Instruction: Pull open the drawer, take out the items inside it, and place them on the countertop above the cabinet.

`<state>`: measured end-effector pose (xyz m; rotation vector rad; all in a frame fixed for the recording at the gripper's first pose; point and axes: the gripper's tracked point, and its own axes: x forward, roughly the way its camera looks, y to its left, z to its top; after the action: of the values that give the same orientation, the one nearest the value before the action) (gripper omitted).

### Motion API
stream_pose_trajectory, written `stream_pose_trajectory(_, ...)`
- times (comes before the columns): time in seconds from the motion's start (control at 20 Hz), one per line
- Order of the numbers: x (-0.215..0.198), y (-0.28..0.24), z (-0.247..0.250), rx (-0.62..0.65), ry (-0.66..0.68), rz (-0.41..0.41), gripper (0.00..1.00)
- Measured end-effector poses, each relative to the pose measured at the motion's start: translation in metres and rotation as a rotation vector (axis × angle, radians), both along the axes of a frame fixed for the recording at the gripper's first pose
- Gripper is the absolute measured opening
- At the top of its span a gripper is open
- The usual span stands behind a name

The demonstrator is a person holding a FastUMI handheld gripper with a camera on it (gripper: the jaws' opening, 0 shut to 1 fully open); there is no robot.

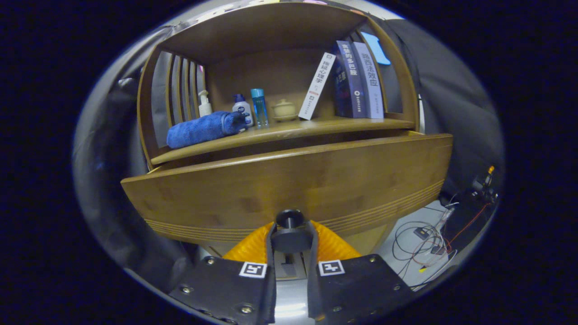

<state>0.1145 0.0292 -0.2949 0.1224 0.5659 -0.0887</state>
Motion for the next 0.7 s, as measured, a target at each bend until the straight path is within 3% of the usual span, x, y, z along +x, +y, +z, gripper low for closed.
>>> stream_pose_trajectory(0.3,-0.063,-0.004,0.001,-0.03,0.076,-0.027,0.28)
stream_pose_trajectory(0.5,-0.101,-0.004,0.006,-0.026,0.084,-0.088,0.28)
stream_pose_trajectory(0.7,-0.104,-0.002,0.006,-0.001,0.07,-0.109,0.27)
